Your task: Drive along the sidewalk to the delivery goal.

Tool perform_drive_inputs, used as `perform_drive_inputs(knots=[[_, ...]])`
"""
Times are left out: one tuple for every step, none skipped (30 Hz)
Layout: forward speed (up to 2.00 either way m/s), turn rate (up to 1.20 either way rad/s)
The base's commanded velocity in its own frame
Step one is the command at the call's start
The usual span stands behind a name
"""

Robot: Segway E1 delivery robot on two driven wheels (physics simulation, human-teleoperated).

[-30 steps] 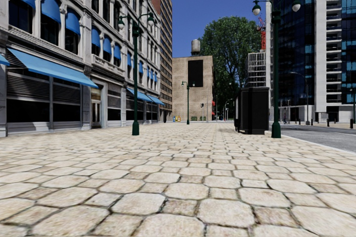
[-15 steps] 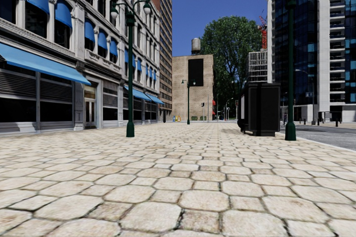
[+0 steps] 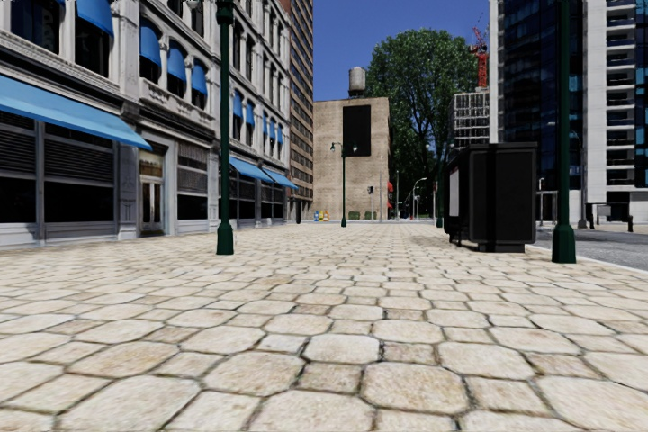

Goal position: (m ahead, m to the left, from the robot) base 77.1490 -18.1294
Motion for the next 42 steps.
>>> perform_drive_inputs(knots=[[2.0,0.0],[2.0,0.0],[2.0,0.0],[2.0,0.0],[2.0,0.0],[2.0,0.0],[2.0,0.0],[2.0,0.0],[2.0,0.0],[2.0,0.0],[2.0,0.0],[2.0,0.0],[2.0,0.0],[2.0,0.0],[2.0,0.0],[2.0,0.0],[2.0,0.0],[2.0,0.0],[2.0,0.0],[2.0,0.0],[2.0,0.0],[2.0,-0.02],[2.0,-0.25],[2.0,-0.99],[2.0,-1.2],[2.0,-1.2],[2.0,-1.2],[2.0,-1.2],[2.0,-0.22],[2.0,0.0],[2.0,0.0],[2.0,0.0],[2.0,0.0],[2.0,0.0],[2.0,0.0],[2.0,0.0],[2.0,0.0],[2.0,0.0],[2.0,0.0],[2.0,0.0],[2.0,0.0],[2.0,0.0]])
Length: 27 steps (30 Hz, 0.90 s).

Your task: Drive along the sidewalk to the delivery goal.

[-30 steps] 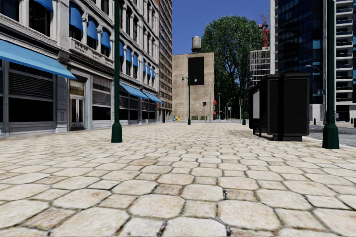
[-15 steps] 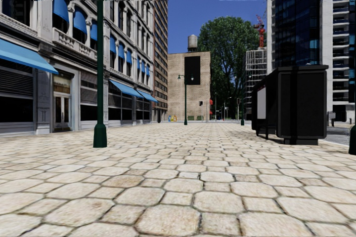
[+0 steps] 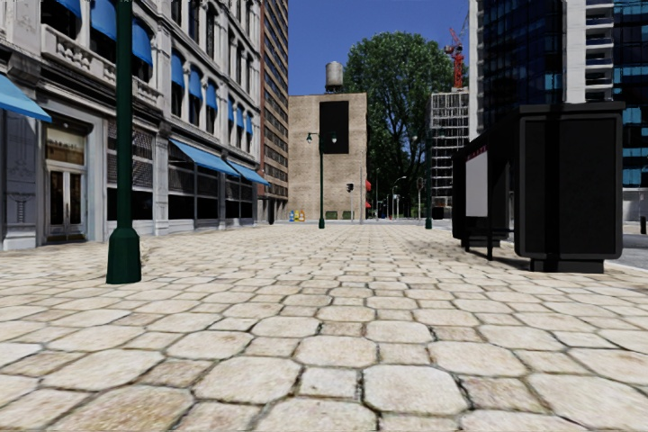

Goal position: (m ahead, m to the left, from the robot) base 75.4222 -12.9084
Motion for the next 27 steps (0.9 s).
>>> perform_drive_inputs(knots=[[2.0,0.0],[2.0,0.0],[2.0,0.0],[2.0,0.0],[2.0,0.0],[2.0,-0.34],[2.0,-0.34],[2.0,-0.83],[2.0,-1.2],[2.0,-1.2],[2.0,-1.2],[2.0,-1.17],[2.0,0.0],[2.0,0.0],[2.0,0.0],[2.0,0.0],[2.0,0.0],[2.0,0.0],[2.0,0.0],[2.0,0.0],[2.0,0.0],[2.0,0.0],[2.0,0.0],[2.0,0.0],[2.0,0.0],[2.0,0.0],[2.0,0.0]])
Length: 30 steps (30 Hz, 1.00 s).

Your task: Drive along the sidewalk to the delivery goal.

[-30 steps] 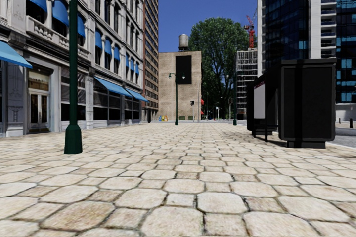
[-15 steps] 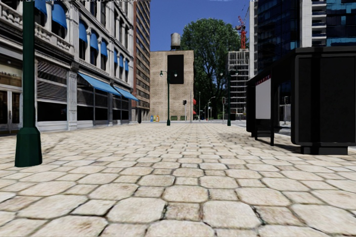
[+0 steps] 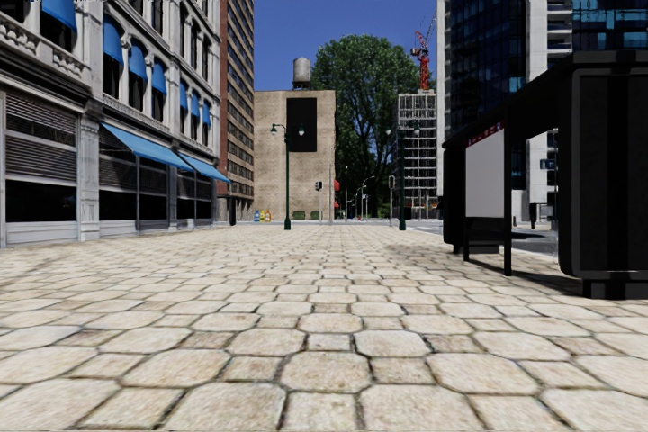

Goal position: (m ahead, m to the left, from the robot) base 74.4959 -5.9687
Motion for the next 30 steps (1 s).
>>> perform_drive_inputs(knots=[[2.0,0.0],[2.0,0.0],[2.0,0.0],[2.0,-0.81],[2.0,-0.81],[2.0,-1.2],[2.0,-1.2],[2.0,-0.22],[2.0,0.0],[2.0,0.0],[2.0,0.0],[2.0,0.0],[2.0,0.0],[2.0,0.0],[2.0,0.0],[2.0,0.0],[2.0,0.0],[2.0,0.0],[2.0,0.0],[2.0,0.0],[2.0,0.0],[2.0,0.0],[2.0,0.0],[2.0,0.0],[1.48,0.0],[1.68,0.0],[1.89,0.0],[1.89,0.0],[1.95,0.0],[2.0,0.0]])
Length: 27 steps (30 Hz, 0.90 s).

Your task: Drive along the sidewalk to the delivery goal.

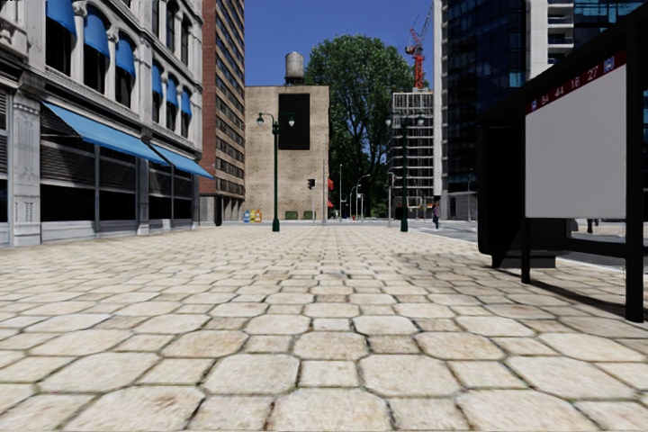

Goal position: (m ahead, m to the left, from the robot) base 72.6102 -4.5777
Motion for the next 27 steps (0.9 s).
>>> perform_drive_inputs(knots=[[2.0,0.0],[2.0,0.0],[2.0,0.0],[2.0,0.0],[2.0,0.0],[2.0,0.0],[2.0,0.0],[2.0,0.0],[2.0,0.0],[2.0,0.0],[2.0,0.0],[2.0,0.0],[2.0,0.0],[2.0,0.0],[2.0,0.0],[2.0,0.0],[2.0,0.0],[2.0,0.0],[2.0,0.0],[2.0,0.0],[2.0,0.0],[2.0,0.0],[2.0,0.0],[2.0,0.0],[2.0,0.0],[2.0,0.0],[2.0,0.0]])
